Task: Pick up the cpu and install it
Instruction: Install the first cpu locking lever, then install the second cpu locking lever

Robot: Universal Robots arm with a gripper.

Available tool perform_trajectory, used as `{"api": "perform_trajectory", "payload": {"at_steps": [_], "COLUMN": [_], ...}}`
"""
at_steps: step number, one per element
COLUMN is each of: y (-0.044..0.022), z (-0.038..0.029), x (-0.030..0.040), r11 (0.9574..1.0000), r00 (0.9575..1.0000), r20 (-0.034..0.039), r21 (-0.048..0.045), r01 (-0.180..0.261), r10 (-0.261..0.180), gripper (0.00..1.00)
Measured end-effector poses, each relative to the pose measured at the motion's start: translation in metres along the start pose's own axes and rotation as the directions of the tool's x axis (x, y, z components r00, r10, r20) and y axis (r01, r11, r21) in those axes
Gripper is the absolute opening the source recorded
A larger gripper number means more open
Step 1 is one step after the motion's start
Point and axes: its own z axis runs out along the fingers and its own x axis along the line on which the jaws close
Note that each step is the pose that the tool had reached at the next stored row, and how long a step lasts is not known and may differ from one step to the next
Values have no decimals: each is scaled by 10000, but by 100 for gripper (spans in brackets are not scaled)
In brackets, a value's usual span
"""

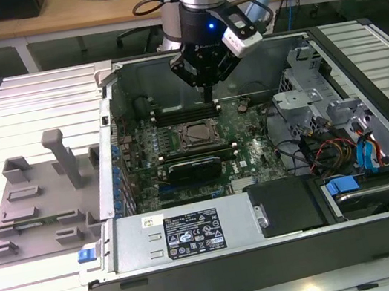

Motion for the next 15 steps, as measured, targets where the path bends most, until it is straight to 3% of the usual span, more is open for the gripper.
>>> {"api": "perform_trajectory", "payload": {"at_steps": [15], "y": [-17], "z": [-17], "x": [1], "r11": [10000], "r00": [10000], "r20": [0], "r21": [0], "r01": [0], "r10": [0], "gripper": [11]}}
